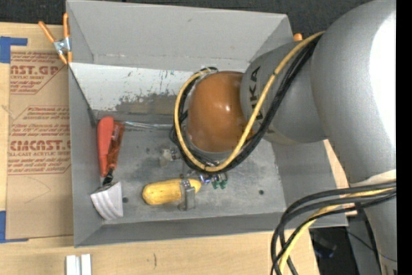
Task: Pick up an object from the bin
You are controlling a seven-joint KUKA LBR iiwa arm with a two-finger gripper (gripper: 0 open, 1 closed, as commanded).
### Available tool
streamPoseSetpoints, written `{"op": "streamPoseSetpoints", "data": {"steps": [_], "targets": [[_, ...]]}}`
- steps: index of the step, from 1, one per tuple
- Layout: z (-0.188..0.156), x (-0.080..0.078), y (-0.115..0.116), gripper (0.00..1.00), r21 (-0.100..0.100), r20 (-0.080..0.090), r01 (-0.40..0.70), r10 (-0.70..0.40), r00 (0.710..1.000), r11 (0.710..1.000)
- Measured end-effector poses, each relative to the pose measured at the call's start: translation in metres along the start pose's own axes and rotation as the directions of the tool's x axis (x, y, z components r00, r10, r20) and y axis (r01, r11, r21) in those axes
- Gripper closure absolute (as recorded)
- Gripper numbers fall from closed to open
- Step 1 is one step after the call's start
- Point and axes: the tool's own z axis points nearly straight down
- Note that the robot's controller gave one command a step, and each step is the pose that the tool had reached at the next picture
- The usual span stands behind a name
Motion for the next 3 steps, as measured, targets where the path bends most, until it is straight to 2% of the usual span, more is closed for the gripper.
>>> {"op": "streamPoseSetpoints", "data": {"steps": [1,2,3], "targets": [[0.018,0.023,0.042,1.0,-0.001,0.002,0.383,-0.383,0.924,0.924],[0.018,0.023,0.042,1.0,-0.001,0.002,0.382,-0.382,0.924,0.924],[-0.095,0.014,0.066,1.0,-0.002,0.005,0.411,-0.411,0.912,0.912]]}}
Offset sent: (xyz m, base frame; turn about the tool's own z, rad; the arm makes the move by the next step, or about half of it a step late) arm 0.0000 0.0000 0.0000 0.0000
